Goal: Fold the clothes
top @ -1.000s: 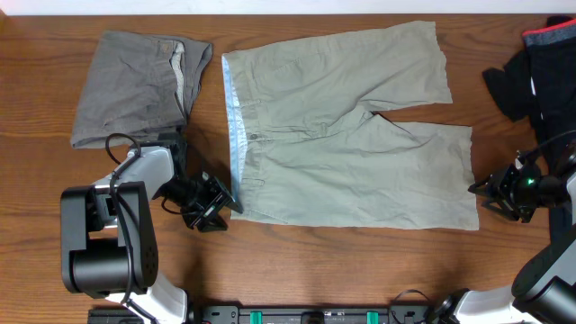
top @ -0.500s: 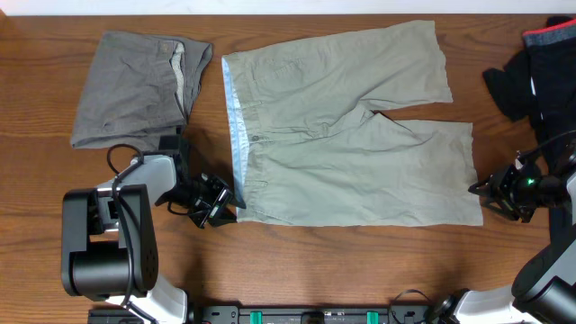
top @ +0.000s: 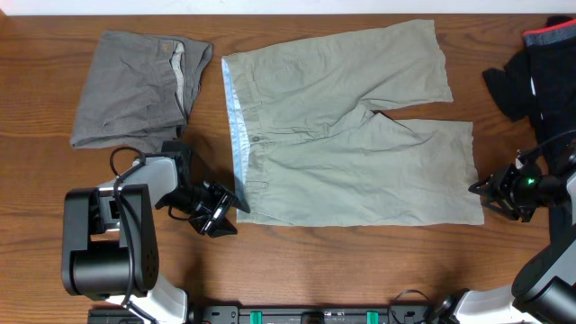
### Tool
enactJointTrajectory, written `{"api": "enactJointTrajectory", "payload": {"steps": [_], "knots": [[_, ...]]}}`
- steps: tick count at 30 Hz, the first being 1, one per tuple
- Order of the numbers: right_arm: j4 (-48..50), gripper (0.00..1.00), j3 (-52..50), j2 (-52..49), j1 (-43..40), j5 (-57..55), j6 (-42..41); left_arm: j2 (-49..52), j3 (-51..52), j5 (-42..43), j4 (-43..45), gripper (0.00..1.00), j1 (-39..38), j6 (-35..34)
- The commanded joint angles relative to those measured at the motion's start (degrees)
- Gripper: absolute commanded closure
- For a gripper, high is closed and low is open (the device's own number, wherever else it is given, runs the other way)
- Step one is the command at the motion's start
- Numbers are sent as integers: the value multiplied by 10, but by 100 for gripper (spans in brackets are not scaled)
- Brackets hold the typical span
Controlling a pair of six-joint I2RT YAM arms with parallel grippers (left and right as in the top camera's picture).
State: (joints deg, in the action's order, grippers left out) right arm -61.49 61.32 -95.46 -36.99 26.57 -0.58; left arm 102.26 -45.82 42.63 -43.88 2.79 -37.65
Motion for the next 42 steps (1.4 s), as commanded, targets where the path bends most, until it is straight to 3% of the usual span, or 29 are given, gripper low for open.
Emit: {"api": "enactJointTrajectory", "payload": {"steps": [1,7,15,21,28,36,42], "knots": [[1,57,4,5,-1,9,9,15,12,-33,20,44,-2,5],[2,57,4,5,-1,9,9,15,23,-43,77,59,-7,-38],[2,58,4,5,-1,9,9,15,24,-42,78,92,-11,-40],[1,57,4,5,-1,-7,6,9,19,-27,77,94,-11,-27],[-3,49,-20,5,-4,-189,-107,-6,18,-28,80,94,-11,-16],[117,56,-123,5,-11,-155,-179,-6,18,-28,82,94,-11,-16],[146,60,-159,5,-11,-129,-206,-6,18,-28,82,94,-11,-16]]}}
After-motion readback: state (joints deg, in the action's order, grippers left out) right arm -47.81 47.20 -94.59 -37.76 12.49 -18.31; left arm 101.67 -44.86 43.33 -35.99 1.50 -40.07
